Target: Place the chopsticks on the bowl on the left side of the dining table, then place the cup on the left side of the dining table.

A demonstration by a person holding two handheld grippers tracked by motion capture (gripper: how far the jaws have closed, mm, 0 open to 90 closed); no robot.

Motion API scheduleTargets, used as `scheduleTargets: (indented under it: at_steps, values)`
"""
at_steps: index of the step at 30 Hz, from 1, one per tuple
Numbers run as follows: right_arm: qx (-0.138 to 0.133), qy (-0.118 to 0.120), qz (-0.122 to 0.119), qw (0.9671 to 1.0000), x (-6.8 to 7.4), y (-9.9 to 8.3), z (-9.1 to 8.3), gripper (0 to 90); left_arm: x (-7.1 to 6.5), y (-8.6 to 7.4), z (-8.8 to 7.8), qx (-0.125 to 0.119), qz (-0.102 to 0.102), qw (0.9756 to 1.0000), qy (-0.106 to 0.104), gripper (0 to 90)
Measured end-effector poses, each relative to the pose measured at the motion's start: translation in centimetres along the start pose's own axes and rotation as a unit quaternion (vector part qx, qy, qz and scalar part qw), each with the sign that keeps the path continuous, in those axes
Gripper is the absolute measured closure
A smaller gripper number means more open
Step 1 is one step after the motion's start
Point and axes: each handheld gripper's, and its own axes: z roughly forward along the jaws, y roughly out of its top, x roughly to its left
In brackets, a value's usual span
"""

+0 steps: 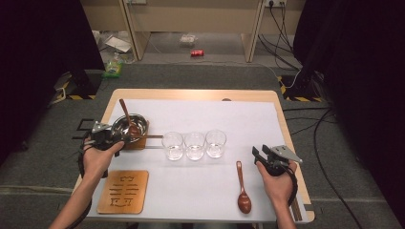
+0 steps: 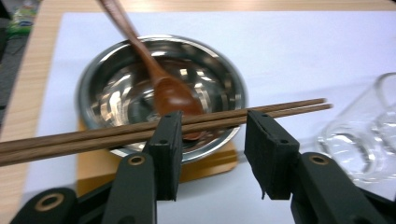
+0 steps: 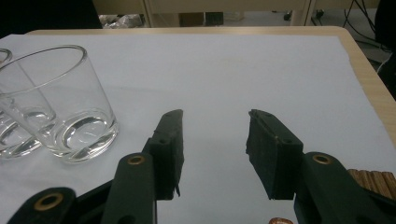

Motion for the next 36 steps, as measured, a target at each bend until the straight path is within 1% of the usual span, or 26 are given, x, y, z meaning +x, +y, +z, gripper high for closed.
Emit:
scheduleTargets:
  at_steps: [9,13,18,23,28,30,31,36]
  values:
    - [-0.001,0.004,0.002,1.0000,0.0,0.3,0.1,56.0,-2.9,0.4,1.1,-0.003,0.018,0.9991,-0.037,55.6]
    - [0.000,0.006,0.002,1.0000,-0.2,0.2,0.1,55.8,-4.0,0.8,1.6,-0.003,0.028,0.9984,-0.050,55.1]
    - [0.004,0.005,0.006,1.0000,-0.4,0.2,-0.1,55.6,-5.5,1.8,1.9,-0.011,0.038,0.9972,-0.064,54.8]
    - [0.002,0.003,0.006,1.0000,-0.3,0.5,-0.5,55.3,-6.5,2.2,2.1,-0.016,0.049,0.9964,-0.067,54.6]
    - [0.002,0.003,0.009,1.0000,0.0,0.5,-0.6,55.3,-7.1,2.3,2.4,-0.015,0.048,0.9958,-0.077,54.5]
    - [0.000,0.003,0.002,1.0000,0.0,0.6,-0.6,55.3,-7.3,2.4,2.6,-0.013,0.045,0.9957,-0.080,54.6]
    - [0.001,0.005,0.003,1.0000,0.0,0.6,-0.5,55.3,-7.4,2.5,2.7,-0.013,0.044,0.9955,-0.083,54.5]
    - [0.004,0.006,0.004,1.0000,0.0,0.4,-0.4,55.2,-8.0,2.7,3.2,-0.005,0.048,0.9948,-0.090,54.4]
